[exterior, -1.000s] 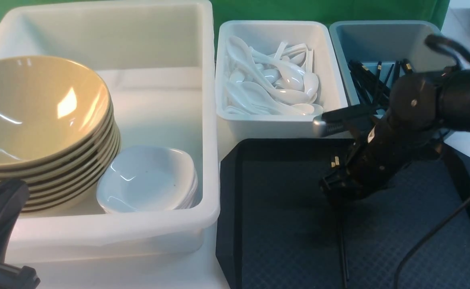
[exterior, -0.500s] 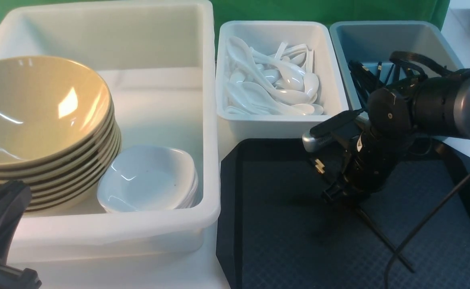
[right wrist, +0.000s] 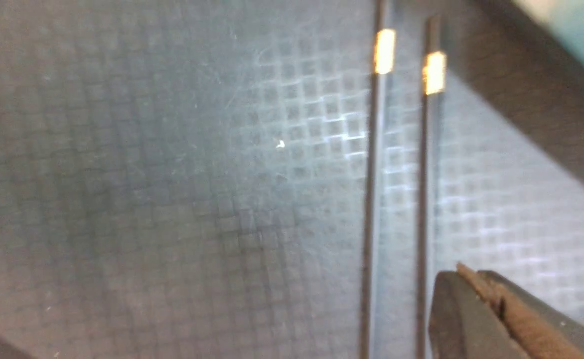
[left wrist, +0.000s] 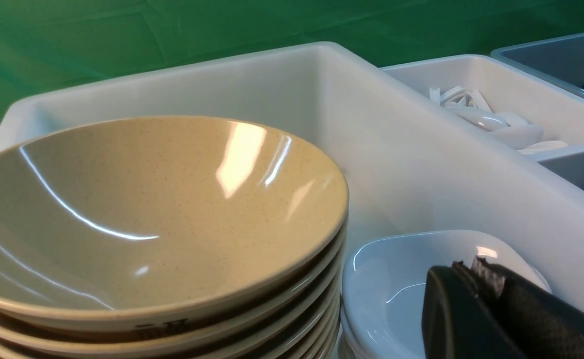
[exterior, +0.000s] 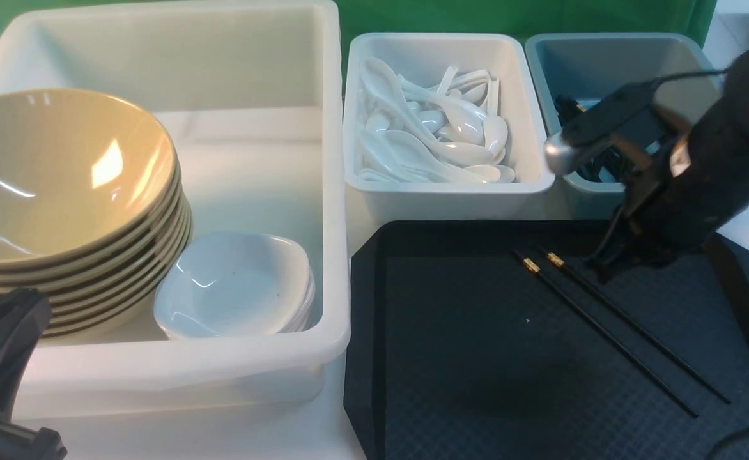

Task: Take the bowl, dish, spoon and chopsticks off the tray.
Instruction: Use the right arm to grab a chopstick

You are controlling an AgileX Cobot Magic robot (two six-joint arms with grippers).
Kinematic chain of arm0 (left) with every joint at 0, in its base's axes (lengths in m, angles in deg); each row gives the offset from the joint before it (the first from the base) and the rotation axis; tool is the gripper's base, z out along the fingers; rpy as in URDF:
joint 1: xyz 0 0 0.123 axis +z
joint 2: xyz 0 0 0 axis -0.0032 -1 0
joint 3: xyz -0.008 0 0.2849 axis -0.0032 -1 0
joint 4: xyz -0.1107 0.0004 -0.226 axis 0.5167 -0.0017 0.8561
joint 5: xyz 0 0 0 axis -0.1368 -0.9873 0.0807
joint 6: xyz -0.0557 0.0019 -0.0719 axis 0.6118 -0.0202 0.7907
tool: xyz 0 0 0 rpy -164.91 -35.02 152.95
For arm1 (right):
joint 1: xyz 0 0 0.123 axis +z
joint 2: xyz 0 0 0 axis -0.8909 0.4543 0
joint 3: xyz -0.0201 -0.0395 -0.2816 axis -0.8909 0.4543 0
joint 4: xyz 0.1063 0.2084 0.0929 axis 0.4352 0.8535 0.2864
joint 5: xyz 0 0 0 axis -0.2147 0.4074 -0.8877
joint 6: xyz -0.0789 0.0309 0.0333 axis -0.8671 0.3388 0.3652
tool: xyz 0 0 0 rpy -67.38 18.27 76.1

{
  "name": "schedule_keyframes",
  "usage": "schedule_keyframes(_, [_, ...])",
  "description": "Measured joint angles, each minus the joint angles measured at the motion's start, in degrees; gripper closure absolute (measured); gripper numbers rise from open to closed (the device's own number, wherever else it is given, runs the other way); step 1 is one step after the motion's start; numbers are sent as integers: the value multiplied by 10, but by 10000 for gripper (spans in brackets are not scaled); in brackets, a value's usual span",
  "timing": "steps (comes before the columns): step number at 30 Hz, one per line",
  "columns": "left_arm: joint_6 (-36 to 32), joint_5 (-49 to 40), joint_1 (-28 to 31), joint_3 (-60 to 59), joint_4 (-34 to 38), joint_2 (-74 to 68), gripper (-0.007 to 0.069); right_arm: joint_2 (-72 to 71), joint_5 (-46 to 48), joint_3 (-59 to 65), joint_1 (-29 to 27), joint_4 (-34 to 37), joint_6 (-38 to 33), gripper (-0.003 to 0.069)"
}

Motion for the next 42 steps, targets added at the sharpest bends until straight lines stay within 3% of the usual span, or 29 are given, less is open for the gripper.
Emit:
schedule_keyframes(8, [0,1,0,0,0,0,636,2,-4,0,0,5,-16,601])
schedule_keyframes(11, [0,1,0,0,0,0,636,54,-14,0,0,7,-22,524])
schedule_keyframes(17, [0,1,0,0,0,0,636,170,-71,0,-1,7,-10,231])
schedule_keyframes(18, [0,1,0,0,0,0,636,173,-71,0,-1,7,-10,231])
schedule_keyframes(21, [0,0,0,0,0,0,636,208,-100,0,-7,7,-6,125])
schedule_keyframes(25, [0,-1,0,0,0,0,636,232,-110,-1,-32,11,8,85])
schedule_keyframes(29, [0,-2,0,0,0,0,636,234,-112,-2,-36,13,3,86])
schedule_keyframes(34, [0,-2,0,0,0,0,636,237,-108,-6,-36,19,-8,148])
schedule_keyframes(37, [0,-2,0,0,0,0,636,238,-104,-6,-36,28,-14,274])
schedule_keyframes(42, [0,-2,0,0,0,0,636,238,-84,-6,-36,82,-75,571])
